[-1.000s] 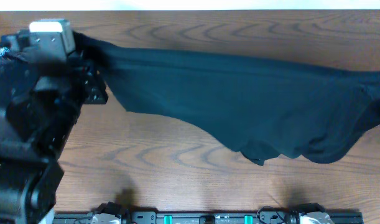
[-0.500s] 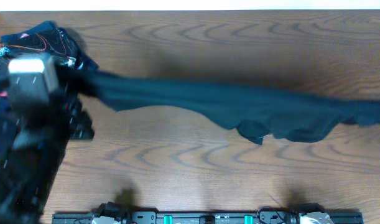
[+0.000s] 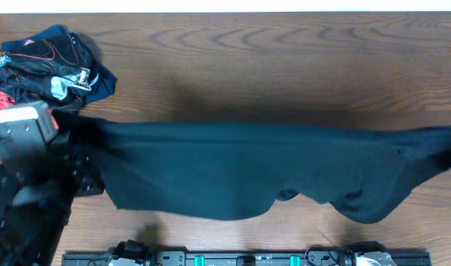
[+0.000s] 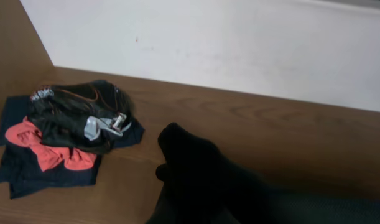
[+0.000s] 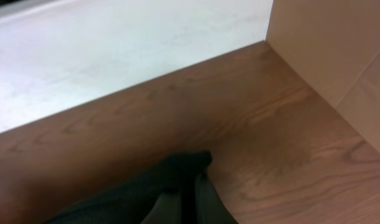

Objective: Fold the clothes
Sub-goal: 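Lift the black shirt with both grippers and stretch it apart, then lay the stretched shirt flat on the table with both grippers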

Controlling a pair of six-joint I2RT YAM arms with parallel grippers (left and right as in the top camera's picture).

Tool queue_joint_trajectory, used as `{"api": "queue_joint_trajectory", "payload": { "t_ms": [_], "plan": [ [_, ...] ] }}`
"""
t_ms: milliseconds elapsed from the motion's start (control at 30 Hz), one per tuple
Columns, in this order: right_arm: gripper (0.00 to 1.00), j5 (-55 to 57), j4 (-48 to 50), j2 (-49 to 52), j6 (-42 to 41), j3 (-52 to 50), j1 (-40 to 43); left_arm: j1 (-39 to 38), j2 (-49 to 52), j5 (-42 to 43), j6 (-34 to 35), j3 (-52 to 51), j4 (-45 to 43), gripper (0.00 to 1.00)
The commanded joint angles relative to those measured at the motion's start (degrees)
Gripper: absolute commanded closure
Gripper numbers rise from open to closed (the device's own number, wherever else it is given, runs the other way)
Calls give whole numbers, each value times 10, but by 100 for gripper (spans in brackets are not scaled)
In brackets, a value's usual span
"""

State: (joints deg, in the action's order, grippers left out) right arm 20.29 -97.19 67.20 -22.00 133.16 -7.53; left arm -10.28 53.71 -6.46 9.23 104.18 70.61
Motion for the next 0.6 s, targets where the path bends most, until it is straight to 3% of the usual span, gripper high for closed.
{"api": "queue_joint_trajectory", "payload": {
  "t_ms": [0, 267, 567],
  "plan": [
    [99, 32, -1, 43, -11, -14, 9, 6, 49, -39, 10, 6, -2, 94],
    [99, 0, 5, 199, -6, -16, 9, 6, 216, -38, 10, 6, -28, 94],
    [99, -12, 94, 338, 38, -16, 9, 6, 370, -36, 3, 6, -165, 94]
  ]
}}
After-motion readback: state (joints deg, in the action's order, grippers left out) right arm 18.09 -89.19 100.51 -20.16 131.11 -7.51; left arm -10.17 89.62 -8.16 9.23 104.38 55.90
